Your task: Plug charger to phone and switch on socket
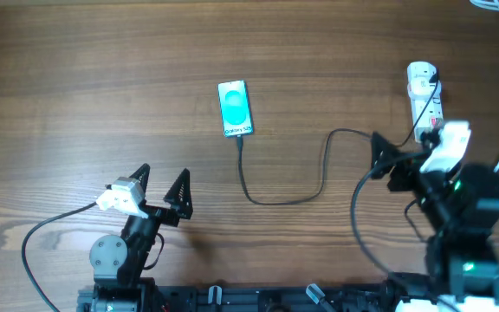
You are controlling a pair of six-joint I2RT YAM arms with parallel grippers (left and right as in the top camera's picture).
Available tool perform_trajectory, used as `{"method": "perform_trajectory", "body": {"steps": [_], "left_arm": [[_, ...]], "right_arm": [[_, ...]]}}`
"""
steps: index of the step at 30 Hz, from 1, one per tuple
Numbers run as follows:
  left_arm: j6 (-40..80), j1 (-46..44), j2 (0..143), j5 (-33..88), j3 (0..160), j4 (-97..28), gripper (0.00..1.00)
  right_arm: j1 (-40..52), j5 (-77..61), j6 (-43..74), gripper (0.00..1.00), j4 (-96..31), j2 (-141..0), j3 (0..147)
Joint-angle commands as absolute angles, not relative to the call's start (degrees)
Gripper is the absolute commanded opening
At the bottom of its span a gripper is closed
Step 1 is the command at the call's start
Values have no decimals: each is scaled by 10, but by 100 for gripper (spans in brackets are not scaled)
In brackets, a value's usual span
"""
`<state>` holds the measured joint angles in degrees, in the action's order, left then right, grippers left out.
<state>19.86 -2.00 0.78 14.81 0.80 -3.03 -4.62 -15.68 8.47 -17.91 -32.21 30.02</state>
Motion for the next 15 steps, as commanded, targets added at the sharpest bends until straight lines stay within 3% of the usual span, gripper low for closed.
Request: {"method": "perform_trajectory", "body": {"steps": [1,7,15], "left_arm": [[198,-24,2,145,3,-30,100],[198,-24,2,145,3,-30,100],[198,-24,2,145,3,-30,100]], "right_arm": [[-43,-187,77,100,-90,-236,186],[-43,-206,86,100,40,-123,59],[-43,-198,91,100,66,-37,3]]}}
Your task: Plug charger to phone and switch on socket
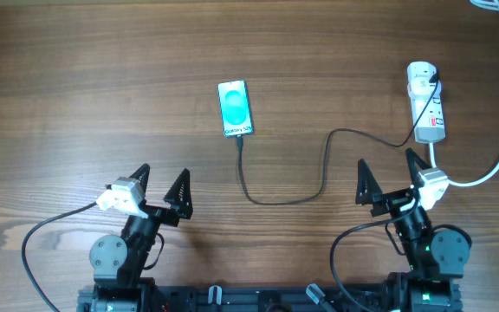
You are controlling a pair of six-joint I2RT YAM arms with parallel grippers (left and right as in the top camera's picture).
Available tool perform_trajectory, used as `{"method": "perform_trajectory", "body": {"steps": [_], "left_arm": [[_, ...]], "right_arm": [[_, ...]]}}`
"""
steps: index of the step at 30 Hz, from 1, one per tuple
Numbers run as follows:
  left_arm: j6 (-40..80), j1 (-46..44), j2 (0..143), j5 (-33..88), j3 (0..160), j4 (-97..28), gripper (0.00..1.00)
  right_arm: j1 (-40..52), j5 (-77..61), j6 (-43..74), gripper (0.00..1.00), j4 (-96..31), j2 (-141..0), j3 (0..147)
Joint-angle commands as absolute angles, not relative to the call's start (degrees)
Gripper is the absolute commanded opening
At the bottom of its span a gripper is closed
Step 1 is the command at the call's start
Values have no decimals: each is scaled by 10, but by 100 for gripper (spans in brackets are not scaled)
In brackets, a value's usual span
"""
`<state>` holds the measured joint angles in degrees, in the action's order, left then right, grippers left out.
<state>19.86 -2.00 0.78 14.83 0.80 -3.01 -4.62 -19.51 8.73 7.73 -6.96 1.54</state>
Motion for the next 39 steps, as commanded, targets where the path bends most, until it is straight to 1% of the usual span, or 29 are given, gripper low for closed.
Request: {"method": "perform_trajectory", "body": {"steps": [1,5,39], "left_arm": [[198,-24,2,145,3,-30,100],[198,-24,2,145,3,-30,100],[198,-24,2,145,3,-30,100]], "right_arm": [[-43,-191,91,100,55,-29,3],[-43,-178,90,100,14,-2,3],[-43,-178,90,100,14,-2,3]]}}
